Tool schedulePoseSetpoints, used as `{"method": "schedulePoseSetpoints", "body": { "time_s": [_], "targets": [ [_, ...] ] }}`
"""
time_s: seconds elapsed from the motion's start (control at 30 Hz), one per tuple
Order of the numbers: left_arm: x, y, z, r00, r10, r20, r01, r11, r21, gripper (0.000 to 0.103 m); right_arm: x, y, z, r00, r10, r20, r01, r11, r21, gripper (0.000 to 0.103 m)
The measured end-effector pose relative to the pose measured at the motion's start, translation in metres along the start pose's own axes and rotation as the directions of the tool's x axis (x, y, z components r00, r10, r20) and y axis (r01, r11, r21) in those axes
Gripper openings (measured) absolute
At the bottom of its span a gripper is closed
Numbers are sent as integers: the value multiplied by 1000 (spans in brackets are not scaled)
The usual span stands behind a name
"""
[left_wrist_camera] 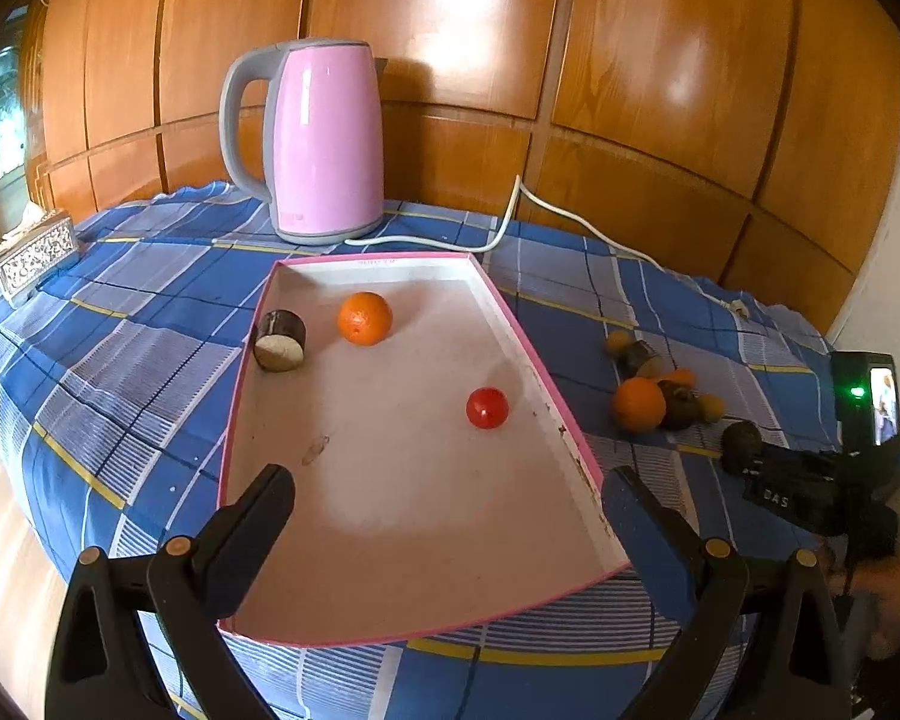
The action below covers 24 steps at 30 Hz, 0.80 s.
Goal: Organize fruits
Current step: 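Reach the right gripper to the dark round beet and grasp it, then carry the dark beet with the right gripper into the tray and release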
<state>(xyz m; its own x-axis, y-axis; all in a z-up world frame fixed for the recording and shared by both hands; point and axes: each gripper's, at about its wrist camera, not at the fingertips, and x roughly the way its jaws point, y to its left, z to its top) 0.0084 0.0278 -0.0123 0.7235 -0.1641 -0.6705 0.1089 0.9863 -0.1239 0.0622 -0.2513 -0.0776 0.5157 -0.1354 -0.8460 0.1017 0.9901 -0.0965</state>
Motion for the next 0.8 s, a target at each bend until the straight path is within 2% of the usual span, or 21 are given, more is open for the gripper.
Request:
{"method": "schedulePoseSetpoints", "body": {
  "time_s": [0.23,0.47,0.8],
  "targets": [
    [10,2,-3,994,68,-81,-68,998,-2,103,-11,-11,-17,1000,31,-1,-31,998,46,42],
    [11,10,-5,992,82,-100,-85,996,-28,103,-31,-8,-30,990,141,10,-141,988,65,42],
    [9,26,0,993,77,-86,-84,994,-73,103,-66,39,-13,952,297,72,-293,954,-59,42]
  ]
}}
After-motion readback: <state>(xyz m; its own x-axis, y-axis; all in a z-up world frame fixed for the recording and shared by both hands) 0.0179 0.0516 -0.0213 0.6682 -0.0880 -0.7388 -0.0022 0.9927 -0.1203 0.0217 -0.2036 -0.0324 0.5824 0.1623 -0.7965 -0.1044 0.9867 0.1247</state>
